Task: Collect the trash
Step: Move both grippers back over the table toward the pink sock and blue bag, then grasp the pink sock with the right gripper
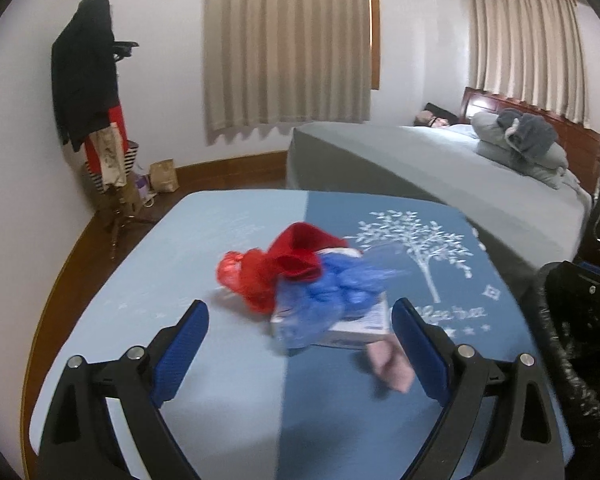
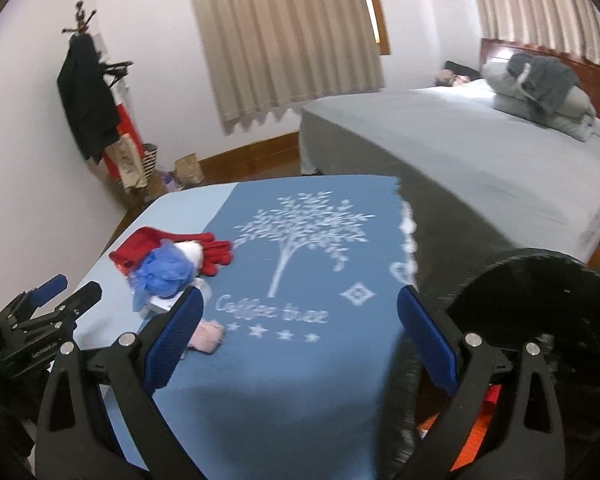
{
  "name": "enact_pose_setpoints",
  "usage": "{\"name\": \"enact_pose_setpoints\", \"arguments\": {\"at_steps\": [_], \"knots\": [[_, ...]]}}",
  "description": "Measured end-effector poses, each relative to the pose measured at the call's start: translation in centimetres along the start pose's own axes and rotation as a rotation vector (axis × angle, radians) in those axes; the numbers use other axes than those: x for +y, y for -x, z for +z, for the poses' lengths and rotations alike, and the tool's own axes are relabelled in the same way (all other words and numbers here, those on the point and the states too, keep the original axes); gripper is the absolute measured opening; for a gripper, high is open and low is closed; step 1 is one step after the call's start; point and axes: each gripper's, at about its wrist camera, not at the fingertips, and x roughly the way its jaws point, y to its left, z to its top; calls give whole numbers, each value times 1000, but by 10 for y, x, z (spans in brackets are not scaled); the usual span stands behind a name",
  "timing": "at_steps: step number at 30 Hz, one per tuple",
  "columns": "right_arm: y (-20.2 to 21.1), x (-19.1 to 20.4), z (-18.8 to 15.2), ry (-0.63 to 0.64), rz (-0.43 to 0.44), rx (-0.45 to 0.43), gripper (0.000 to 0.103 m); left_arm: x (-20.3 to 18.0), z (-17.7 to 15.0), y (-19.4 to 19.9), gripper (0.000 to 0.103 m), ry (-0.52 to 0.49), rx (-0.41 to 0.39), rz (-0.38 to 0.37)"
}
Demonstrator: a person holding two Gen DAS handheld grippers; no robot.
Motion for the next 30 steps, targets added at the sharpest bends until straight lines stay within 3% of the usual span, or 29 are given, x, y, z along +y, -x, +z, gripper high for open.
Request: {"name": "enact_pose_setpoints", "arguments": {"at_steps": [12, 24, 30], "knots": [[-54, 56, -18, 88, 64, 95, 95, 30, -17, -17, 91, 23, 50, 45], [-89, 84, -29, 125, 95, 178, 95, 51, -22, -22, 91, 35, 72, 76], [-103, 90, -36, 142, 103, 235, 83, 59, -24, -24, 91, 49, 78, 78]]}}
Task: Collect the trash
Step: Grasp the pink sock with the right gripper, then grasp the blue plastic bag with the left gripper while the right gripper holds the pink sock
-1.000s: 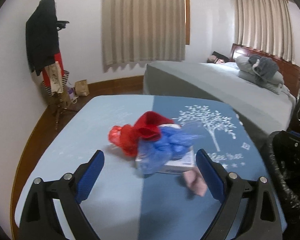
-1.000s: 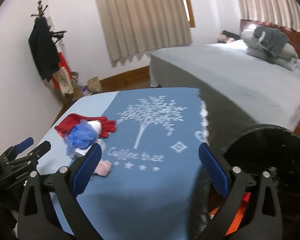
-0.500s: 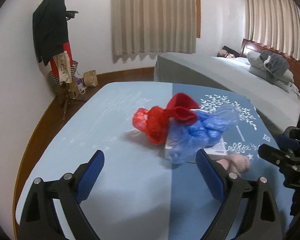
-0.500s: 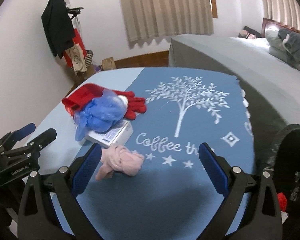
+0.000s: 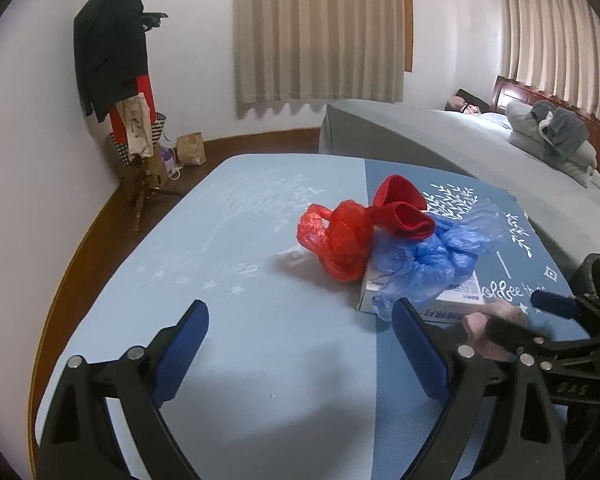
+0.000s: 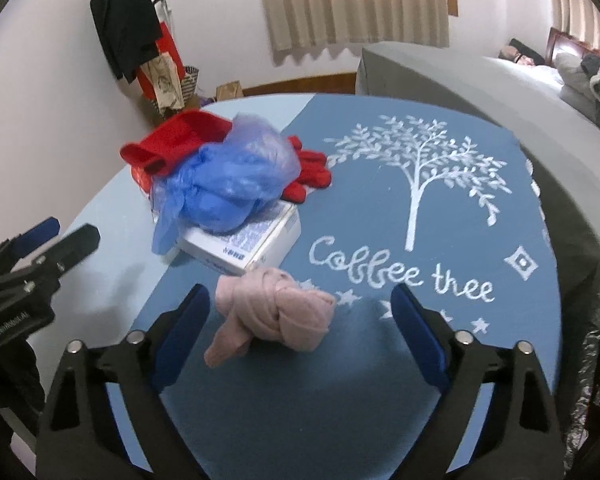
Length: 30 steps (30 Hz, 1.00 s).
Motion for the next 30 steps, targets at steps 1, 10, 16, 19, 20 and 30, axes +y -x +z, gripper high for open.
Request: {"name": "enact_pose_setpoints", "arguments": {"at_steps": [1, 10, 16, 19, 20, 30], "knots": [[-2, 0, -1, 1, 3, 8, 81, 0, 1, -1, 91, 2, 0, -1], [-11, 3, -3, 13, 58, 57, 52, -4, 1, -2, 91, 1, 2, -15], [-7, -1, -3, -5, 93, 57, 41, -8, 3, -2, 91, 4, 0, -29], [1, -6, -4, -9, 92, 45, 41, -14, 6, -1, 90, 5, -4, -44], [4, -8, -4, -11, 88, 40, 41, -17, 7, -1, 90, 4, -6, -49], [30, -46, 4, -67, 13, -21, 41, -54, 26, -12, 81, -9, -14, -146]]}}
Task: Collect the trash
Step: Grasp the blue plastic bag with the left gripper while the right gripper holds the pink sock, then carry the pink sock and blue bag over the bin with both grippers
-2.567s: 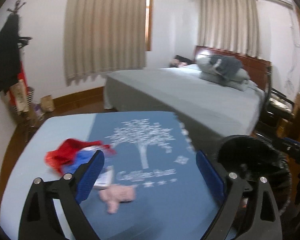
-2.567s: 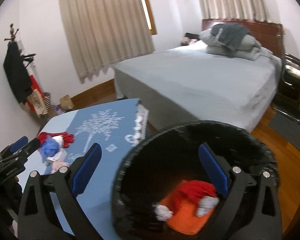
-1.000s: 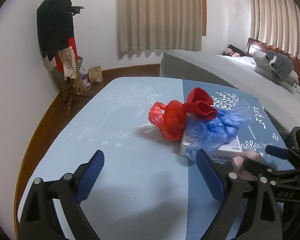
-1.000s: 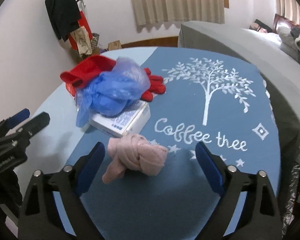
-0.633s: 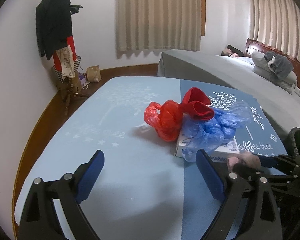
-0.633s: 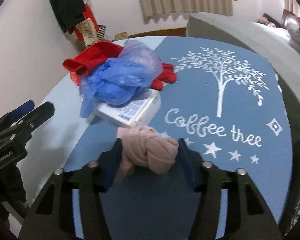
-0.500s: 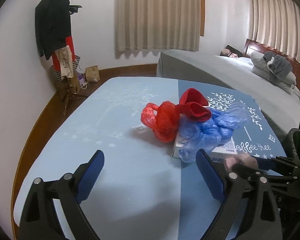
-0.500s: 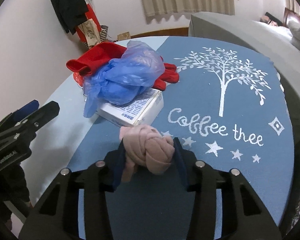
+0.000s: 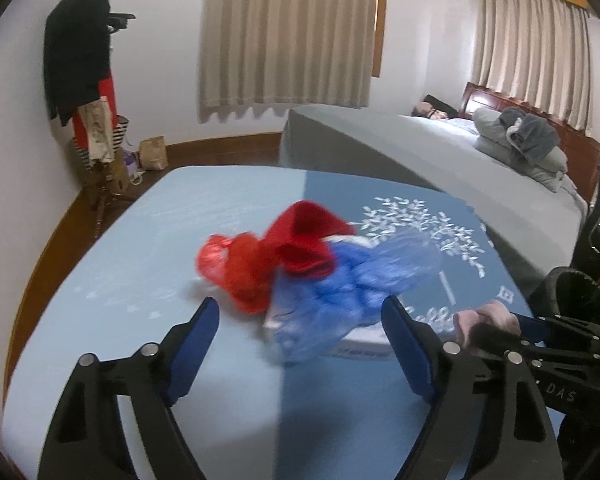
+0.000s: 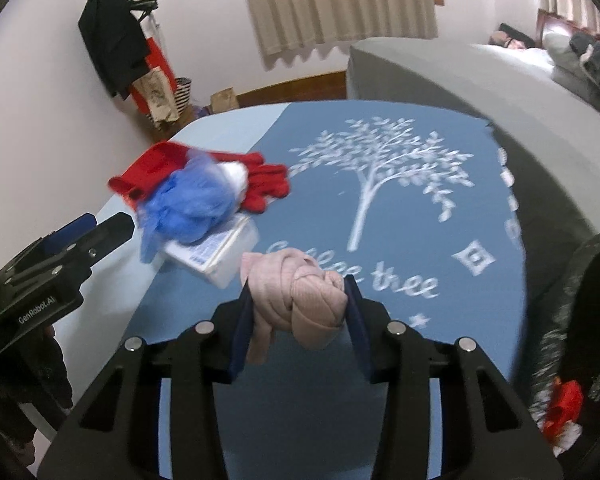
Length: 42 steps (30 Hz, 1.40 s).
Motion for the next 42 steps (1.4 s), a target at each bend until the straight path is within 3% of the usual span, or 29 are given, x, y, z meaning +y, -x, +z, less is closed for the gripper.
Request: {"name": "enact_pose_setpoints", "arguments": {"at_steps": [19, 27, 32, 42], "knots": [[10, -29, 1, -43, -24, -25, 41, -38, 13, -57, 80, -24, 51, 10], [12, -28, 1, -50, -25, -30, 41, -43, 7, -52, 55, -45, 48, -22], [16, -27, 2, -52, -26, -40, 41, -42, 8, -44, 31, -47, 41, -55], [30, -29, 5, -58, -28, -62, 41, -47, 2, -15, 23, -42, 19, -107]]}}
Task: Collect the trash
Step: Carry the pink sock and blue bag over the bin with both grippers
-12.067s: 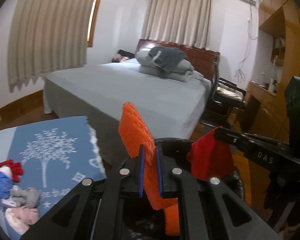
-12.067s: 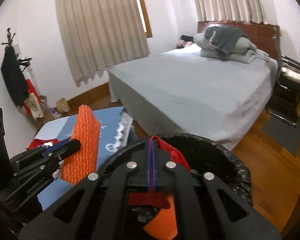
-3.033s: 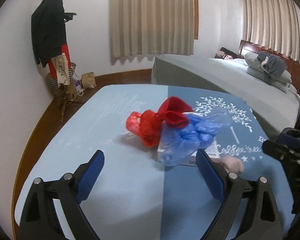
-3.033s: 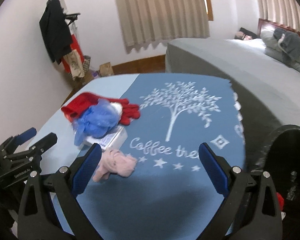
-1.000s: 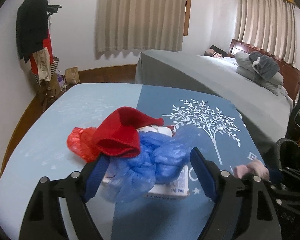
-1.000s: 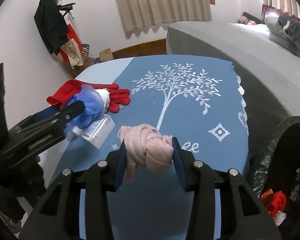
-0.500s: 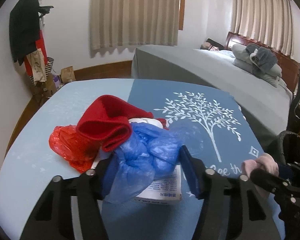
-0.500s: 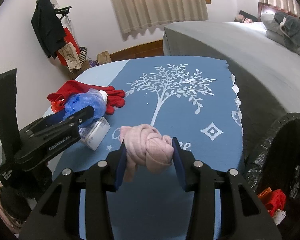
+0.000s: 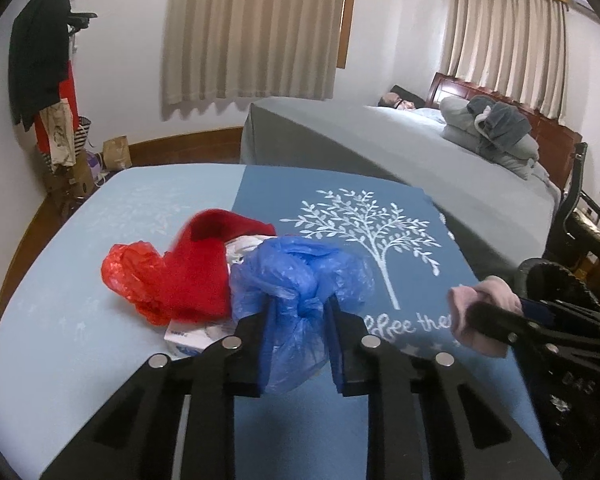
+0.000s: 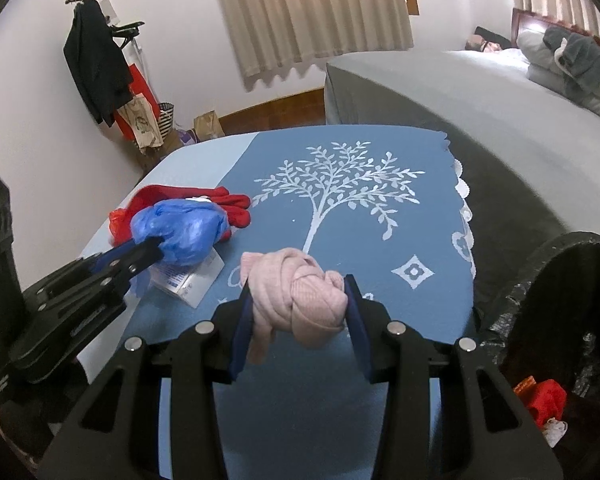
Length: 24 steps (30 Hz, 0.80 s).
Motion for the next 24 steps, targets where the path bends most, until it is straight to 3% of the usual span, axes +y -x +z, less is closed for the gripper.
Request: {"name": "enact_pose_setpoints", "arguments": {"at_steps": [24], "knots": [[78, -24, 8, -31, -30, -125, 41, -37, 10, 44, 23, -64, -69, -75]]}}
